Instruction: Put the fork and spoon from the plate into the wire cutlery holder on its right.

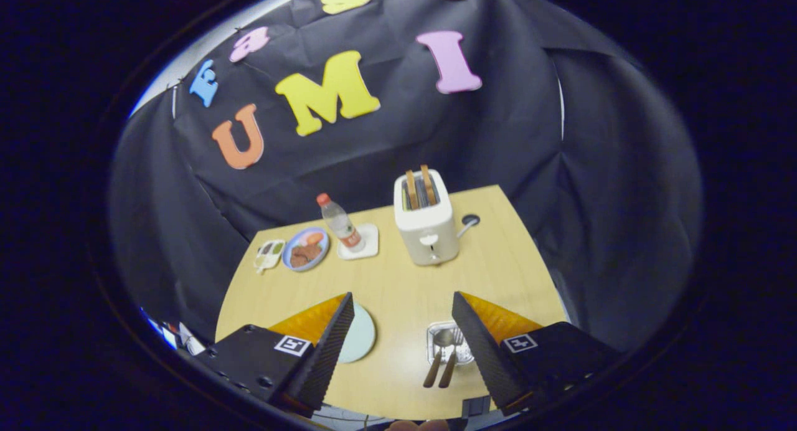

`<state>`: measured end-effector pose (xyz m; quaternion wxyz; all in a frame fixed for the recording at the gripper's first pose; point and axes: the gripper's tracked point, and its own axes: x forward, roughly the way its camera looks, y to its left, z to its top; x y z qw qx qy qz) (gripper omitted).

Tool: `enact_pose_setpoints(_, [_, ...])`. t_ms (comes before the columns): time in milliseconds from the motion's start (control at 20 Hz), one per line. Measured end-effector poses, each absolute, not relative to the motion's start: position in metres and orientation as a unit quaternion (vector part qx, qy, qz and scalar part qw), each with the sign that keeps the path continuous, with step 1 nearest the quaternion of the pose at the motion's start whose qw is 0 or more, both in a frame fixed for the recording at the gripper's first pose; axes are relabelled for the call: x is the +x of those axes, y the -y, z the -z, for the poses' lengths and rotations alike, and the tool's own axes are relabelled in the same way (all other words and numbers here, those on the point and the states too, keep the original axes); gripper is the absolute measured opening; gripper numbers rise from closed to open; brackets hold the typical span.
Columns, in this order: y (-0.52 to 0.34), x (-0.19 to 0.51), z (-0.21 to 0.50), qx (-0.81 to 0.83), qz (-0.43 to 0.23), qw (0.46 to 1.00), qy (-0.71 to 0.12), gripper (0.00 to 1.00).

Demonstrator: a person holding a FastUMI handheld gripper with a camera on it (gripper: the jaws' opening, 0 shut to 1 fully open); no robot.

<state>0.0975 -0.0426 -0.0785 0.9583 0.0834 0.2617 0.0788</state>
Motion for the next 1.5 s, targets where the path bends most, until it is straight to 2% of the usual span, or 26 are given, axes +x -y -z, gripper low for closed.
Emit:
enact_pose_setpoints(300, [0.030, 0.057, -0.029, 0.052, -0.063, 0.994, -0.071, 0.96])
enact_pose_setpoints(600, [-0.001, 0.016, -0.051, 0.042, -0.048, 0.998, 0.009, 0.96])
enact_pose_setpoints(1500, [-0.073, 0.008, -0.064, 0.025, -0.073, 0.997, 0.010, 0.96])
